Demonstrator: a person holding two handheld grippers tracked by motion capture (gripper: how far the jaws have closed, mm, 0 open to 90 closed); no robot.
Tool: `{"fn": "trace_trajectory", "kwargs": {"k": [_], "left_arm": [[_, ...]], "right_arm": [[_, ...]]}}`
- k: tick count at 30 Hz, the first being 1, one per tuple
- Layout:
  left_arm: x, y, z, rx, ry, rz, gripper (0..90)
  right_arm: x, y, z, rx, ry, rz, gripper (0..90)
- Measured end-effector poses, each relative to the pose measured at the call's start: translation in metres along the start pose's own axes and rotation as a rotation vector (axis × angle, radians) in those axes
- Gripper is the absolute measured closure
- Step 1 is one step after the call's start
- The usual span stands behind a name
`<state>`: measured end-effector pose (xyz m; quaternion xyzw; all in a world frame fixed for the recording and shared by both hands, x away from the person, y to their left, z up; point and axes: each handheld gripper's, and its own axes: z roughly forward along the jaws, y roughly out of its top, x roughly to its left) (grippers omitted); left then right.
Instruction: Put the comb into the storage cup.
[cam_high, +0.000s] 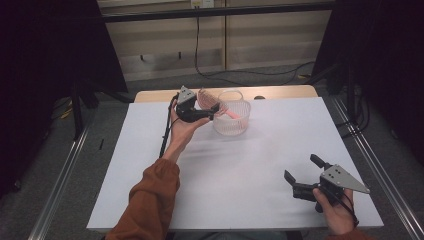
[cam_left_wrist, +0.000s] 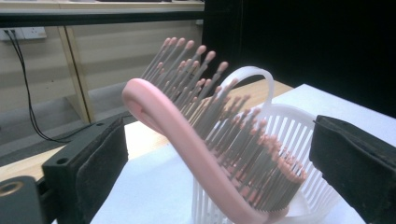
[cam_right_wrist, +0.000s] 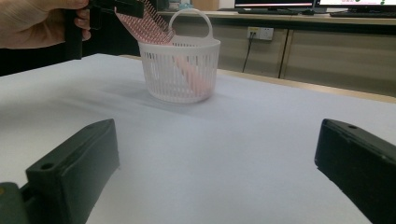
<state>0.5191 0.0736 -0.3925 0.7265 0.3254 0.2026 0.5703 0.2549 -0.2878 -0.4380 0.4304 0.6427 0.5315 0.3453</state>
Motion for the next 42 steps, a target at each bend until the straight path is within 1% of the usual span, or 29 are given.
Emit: {"fn": "trace_trajectory", "kwargs": {"k": [2,6,9,10,13,15,16,18,19,22,23,24,25,27,28,30,31,32,33,34,36,38,39,42], "left_arm": [[-0.001,0.001,-0.001,-0.006,-0.001,0.001,4.0],[0.0,0.004,-0.006,-0.01,-0.005,0.019,3.4],[0.001,0.002,-0.009,-0.01,-0.003,0.025,3.9],[0.001,0.001,-0.011,-0.01,-0.001,0.019,3.8],[0.0,0.001,-0.016,-0.015,0.002,0.02,3.3],[0.001,0.001,-0.019,-0.022,0.001,0.03,1.9],[0.001,0.001,-0.021,-0.033,0.005,0.018,1.8],[0.002,0.001,-0.024,-0.026,-0.006,0.004,1.6],[0.001,0.001,-0.025,-0.03,-0.003,0.009,1.6],[0.002,0.003,-0.03,-0.05,-0.014,-0.011,1.6],[0.001,0.003,-0.032,-0.055,-0.011,-0.013,1.7],[0.001,0.004,-0.034,-0.062,-0.007,-0.01,1.8],[0.001,0.004,-0.036,-0.065,-0.012,-0.005,1.7],[0.0,0.004,-0.041,-0.064,-0.006,0.01,1.7],[0.0,0.004,-0.043,-0.064,-0.012,0.011,1.7],[0.0,0.003,-0.046,-0.064,-0.007,-0.002,1.7],[0.0,0.003,-0.047,-0.066,-0.008,0.003,1.8],[-0.001,0.003,-0.049,-0.07,0.002,0.014,1.8],[-0.001,0.002,-0.051,-0.071,0.008,0.017,1.8],[-0.001,0.002,-0.052,-0.073,0.005,0.012,1.8],[-0.002,0.001,-0.056,-0.076,0.006,0.019,2.0],[-0.002,0.001,-0.06,-0.098,-0.001,0.01,2.0],[-0.002,0.001,-0.063,-0.097,-0.002,0.014,2.0],[-0.003,0.0,-0.068,-0.114,-0.004,0.017,2.0]], "right_arm": [[0.0,0.0,0.0,0.0,0.0,-0.003,0.0],[0.0,0.0,0.001,0.001,-0.001,-0.001,0.0],[0.0,0.0,0.0,0.004,-0.002,-0.005,0.0],[0.001,0.0,0.0,0.001,-0.001,-0.005,0.0],[0.003,0.001,0.0,-0.001,0.001,-0.007,0.0],[0.003,0.001,-0.001,0.001,0.0,-0.014,0.0],[0.003,0.001,-0.002,0.0,0.001,-0.012,0.0],[0.003,0.001,-0.002,0.0,-0.002,-0.012,0.0],[0.003,0.001,-0.001,0.0,-0.003,-0.011,0.0],[0.002,0.001,-0.001,-0.001,-0.005,-0.013,0.0],[0.003,0.001,-0.002,0.001,-0.004,-0.016,0.0],[0.003,0.001,-0.002,0.001,-0.005,-0.016,0.0],[0.003,0.001,-0.002,0.001,-0.007,-0.017,0.0],[0.004,0.001,-0.002,0.001,-0.01,-0.02,0.0],[0.004,0.001,-0.002,0.002,-0.009,-0.021,0.0],[0.004,0.002,-0.002,-0.007,-0.012,-0.019,0.0],[0.004,0.002,-0.002,-0.007,-0.014,-0.019,0.0],[0.004,0.002,-0.002,-0.005,-0.015,-0.019,0.0],[0.003,0.002,-0.002,-0.006,-0.016,-0.021,0.0],[0.003,0.002,-0.002,-0.006,-0.016,-0.02,0.0],[0.003,0.002,-0.002,-0.007,-0.017,-0.02,0.0],[0.003,0.002,-0.002,-0.006,-0.018,-0.021,0.0],[0.003,0.002,-0.002,-0.006,-0.019,-0.021,0.0],[0.003,0.002,-0.002,-0.008,-0.02,-0.019,0.0]]}}
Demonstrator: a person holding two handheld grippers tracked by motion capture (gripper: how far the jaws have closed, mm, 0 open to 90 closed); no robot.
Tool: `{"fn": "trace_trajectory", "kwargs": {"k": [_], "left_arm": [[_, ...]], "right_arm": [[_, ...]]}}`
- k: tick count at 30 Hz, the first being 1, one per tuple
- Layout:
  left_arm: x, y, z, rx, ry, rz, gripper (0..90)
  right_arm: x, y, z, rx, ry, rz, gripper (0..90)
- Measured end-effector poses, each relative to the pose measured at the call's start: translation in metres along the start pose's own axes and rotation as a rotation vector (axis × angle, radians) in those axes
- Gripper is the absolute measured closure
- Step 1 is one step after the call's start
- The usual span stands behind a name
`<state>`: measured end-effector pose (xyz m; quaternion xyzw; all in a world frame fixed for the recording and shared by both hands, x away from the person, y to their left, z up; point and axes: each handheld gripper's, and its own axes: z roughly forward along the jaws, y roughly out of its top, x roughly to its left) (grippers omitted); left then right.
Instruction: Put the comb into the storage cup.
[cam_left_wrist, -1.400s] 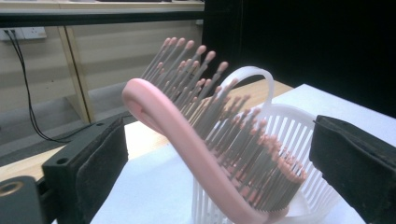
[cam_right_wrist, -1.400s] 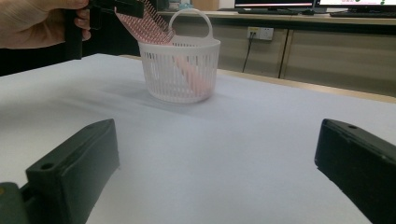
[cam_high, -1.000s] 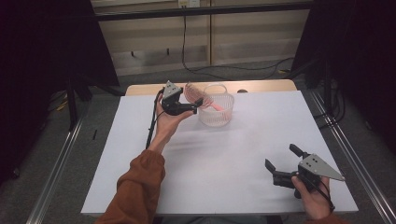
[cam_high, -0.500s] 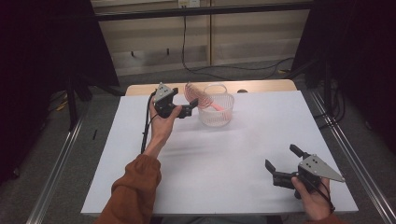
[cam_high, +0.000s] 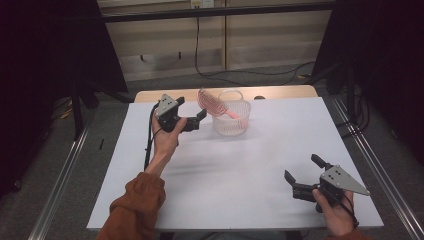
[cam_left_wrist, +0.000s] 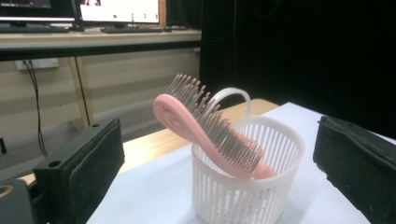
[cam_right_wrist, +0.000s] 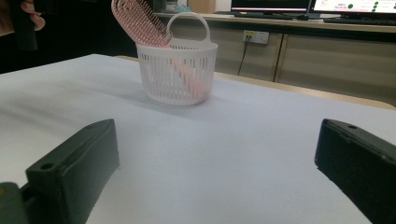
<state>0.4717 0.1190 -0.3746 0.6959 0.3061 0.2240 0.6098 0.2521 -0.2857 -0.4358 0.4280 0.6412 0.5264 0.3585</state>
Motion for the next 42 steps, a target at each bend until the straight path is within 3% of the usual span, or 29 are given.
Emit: {"fn": "trace_trajectory", "kwargs": {"k": [6,20,21,23,27,31,35,42], "left_arm": [[-0.004,-0.004,-0.013,0.003,0.025,0.035,2.0],[-0.006,-0.008,-0.038,0.014,0.052,0.008,2.2],[-0.006,-0.01,-0.04,0.0,0.059,-0.016,2.0],[-0.006,-0.012,-0.043,-0.001,0.06,-0.025,1.9],[-0.006,-0.015,-0.049,0.013,0.052,-0.004,1.8],[-0.009,-0.017,-0.056,0.021,0.078,0.036,2.3],[-0.009,-0.02,-0.064,0.005,0.084,0.017,2.4],[-0.008,-0.032,-0.076,0.009,0.115,0.019,2.4]], "right_arm": [[0.0,0.0,0.001,0.002,-0.002,-0.003,0.0],[0.001,0.0,0.001,0.003,-0.005,-0.002,0.0],[0.001,0.0,0.0,0.003,-0.007,-0.002,0.0],[0.001,0.0,0.0,0.003,-0.007,-0.001,0.0],[0.001,0.001,0.0,0.002,-0.004,-0.002,0.0],[0.001,0.0,0.001,0.001,-0.003,-0.005,0.0],[0.001,0.001,0.0,-0.003,-0.007,0.0,0.0],[0.001,0.001,0.001,0.002,-0.01,-0.001,0.0]]}}
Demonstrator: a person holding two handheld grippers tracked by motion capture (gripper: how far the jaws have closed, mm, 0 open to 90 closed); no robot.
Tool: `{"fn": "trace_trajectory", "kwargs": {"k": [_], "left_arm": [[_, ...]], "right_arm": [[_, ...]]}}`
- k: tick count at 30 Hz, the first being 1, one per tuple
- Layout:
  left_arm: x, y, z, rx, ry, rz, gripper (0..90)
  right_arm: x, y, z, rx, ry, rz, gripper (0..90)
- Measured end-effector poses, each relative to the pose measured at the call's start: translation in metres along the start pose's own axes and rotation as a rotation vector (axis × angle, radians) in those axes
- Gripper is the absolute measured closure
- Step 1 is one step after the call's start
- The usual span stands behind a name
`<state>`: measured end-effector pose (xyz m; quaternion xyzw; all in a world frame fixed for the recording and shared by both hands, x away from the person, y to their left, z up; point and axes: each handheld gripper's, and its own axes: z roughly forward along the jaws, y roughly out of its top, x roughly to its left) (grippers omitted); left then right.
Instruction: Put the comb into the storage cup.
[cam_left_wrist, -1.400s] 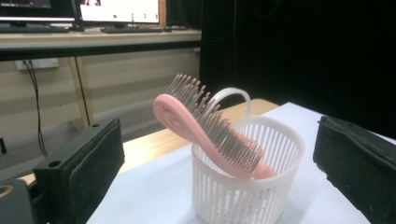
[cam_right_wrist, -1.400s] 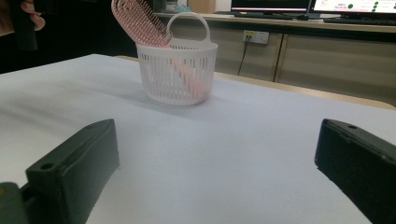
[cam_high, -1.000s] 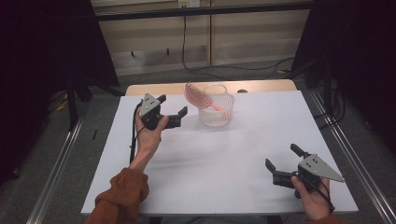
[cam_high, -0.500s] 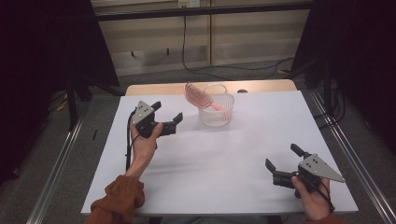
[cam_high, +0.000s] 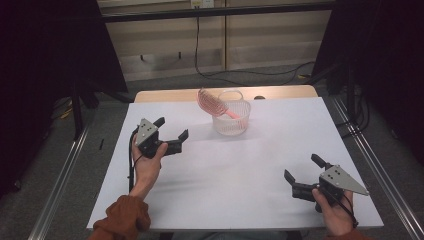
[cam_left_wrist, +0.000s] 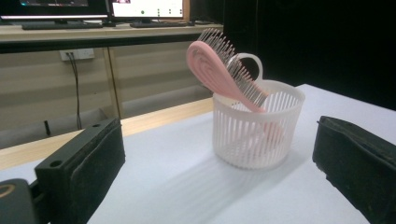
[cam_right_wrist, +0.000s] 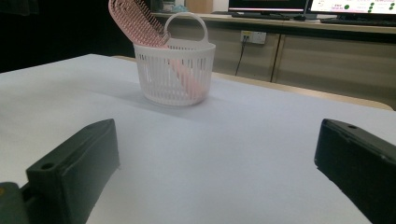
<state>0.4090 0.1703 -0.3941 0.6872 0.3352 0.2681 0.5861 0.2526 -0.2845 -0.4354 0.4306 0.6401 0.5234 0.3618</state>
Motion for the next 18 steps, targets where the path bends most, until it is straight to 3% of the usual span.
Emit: {"fn": "trace_trajectory", "kwargs": {"k": [6,9,11,14,17,18], "left_arm": [[-0.001,-0.003,-0.01,-0.016,-0.004,-0.012,2.4],[0.0,-0.005,-0.014,0.023,-0.021,-0.005,2.4],[0.001,-0.009,-0.018,-0.001,-0.009,-0.035,2.4],[0.0,-0.013,-0.026,-0.002,0.005,-0.017,2.4],[0.0,-0.017,-0.035,-0.006,-0.004,-0.055,2.4],[-0.001,-0.016,-0.037,-0.011,0.01,-0.041,2.4]], "right_arm": [[0.0,0.0,-0.001,-0.004,-0.007,0.002,0.0],[0.0,0.0,-0.001,-0.004,-0.006,0.0,0.0],[0.0,0.0,-0.001,-0.003,-0.007,0.001,0.0],[-0.001,0.0,-0.001,-0.005,-0.008,0.006,0.0],[-0.001,0.0,-0.001,-0.006,-0.011,0.007,0.0],[0.0,0.0,-0.001,-0.003,-0.013,0.007,0.0]]}}
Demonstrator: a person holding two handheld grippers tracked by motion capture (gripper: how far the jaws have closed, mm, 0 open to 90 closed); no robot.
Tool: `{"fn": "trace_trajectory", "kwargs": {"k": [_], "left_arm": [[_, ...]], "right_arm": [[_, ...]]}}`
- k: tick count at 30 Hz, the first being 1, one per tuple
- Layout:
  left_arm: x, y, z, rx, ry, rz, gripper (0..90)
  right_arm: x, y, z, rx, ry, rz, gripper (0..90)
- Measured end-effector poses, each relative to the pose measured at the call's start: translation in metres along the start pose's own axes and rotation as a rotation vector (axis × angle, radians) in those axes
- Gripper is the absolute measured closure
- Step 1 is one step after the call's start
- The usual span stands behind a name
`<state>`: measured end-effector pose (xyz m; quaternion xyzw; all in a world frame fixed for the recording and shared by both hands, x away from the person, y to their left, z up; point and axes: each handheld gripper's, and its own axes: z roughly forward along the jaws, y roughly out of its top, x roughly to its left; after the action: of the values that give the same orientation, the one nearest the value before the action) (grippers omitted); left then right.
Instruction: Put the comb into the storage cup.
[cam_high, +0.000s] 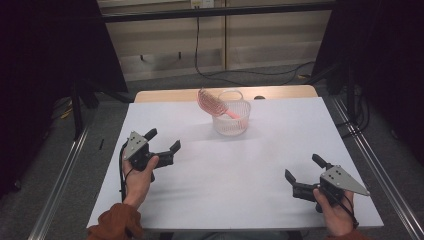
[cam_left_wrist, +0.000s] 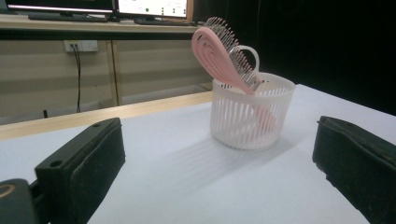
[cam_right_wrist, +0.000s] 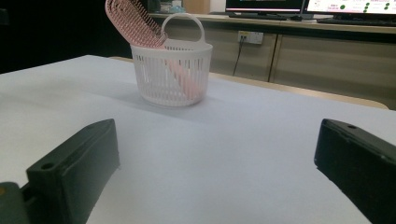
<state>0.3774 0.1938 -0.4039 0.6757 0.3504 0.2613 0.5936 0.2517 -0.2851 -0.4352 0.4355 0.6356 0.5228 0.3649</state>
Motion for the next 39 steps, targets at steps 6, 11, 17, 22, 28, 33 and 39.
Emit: {"fn": "trace_trajectory", "kwargs": {"k": [6,11,17,22,28,33,39], "left_arm": [[-0.007,0.002,-0.01,-0.014,0.004,0.016,2.4],[-0.008,-0.005,-0.017,-0.014,-0.001,0.022,2.5],[-0.008,-0.011,-0.027,-0.008,0.008,0.019,2.5],[-0.004,-0.015,-0.037,-0.009,0.022,0.024,2.4],[-0.005,-0.018,-0.047,-0.006,0.016,0.023,2.5],[-0.008,-0.018,-0.059,-0.022,0.022,0.018,3.1],[-0.009,-0.023,-0.068,-0.005,0.057,0.013,3.1]], "right_arm": [[0.0,0.0,0.0,-0.001,-0.003,-0.002,0.0],[0.0,0.0,0.0,-0.002,0.001,-0.002,0.0],[0.0,0.0,-0.001,-0.012,-0.002,-0.005,0.0],[-0.001,0.001,-0.002,-0.019,-0.019,0.006,0.0],[-0.001,0.001,-0.003,-0.023,-0.028,0.006,0.0],[-0.002,0.001,-0.004,-0.029,-0.033,0.0,0.0],[-0.001,0.001,-0.004,-0.029,-0.036,0.001,0.0]]}}
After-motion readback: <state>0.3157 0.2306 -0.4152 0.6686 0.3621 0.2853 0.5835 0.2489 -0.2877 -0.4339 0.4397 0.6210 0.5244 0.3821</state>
